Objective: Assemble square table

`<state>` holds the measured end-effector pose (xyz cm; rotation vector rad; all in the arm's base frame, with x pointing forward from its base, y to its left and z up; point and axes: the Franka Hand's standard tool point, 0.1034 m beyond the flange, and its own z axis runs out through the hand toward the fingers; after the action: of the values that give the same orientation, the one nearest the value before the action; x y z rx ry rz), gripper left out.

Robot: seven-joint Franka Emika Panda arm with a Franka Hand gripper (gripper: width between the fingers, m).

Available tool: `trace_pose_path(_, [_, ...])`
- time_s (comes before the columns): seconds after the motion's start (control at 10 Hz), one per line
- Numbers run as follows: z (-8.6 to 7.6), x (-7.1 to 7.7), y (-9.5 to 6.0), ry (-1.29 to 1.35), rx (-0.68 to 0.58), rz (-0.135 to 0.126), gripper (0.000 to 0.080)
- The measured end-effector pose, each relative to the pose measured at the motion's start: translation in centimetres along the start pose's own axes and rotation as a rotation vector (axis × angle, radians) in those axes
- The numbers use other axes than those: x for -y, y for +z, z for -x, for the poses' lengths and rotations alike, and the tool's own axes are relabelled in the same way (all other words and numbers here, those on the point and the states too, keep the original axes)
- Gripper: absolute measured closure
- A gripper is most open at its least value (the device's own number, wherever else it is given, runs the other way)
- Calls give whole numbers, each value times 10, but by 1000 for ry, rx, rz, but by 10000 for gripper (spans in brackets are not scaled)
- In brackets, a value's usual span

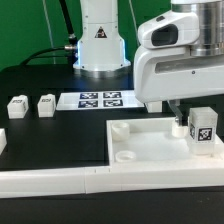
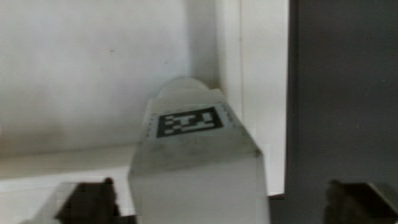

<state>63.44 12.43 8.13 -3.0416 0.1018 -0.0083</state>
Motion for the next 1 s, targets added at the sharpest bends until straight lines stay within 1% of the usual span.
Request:
trace_pose_path(0.1, [0, 0, 0, 18, 1, -1, 412])
trace_pose_path(0.2, [0, -2, 0, 131, 0, 1, 495])
trace_pose_path(0.4, [0, -4, 1, 246, 1, 2, 495])
trace_pose_path(0.5, [0, -6, 2, 356, 1, -2, 495])
trace_pose_path(0.6, [-1, -10, 3, 543, -2, -16, 496])
trace_pose_path(0.7, [1, -10, 3, 719, -7, -19, 496])
trace_pose_path(0.8, [1, -10, 3, 878, -9, -28, 500])
trace_pose_path(1.0, [2, -14, 4, 1168, -5, -78, 499])
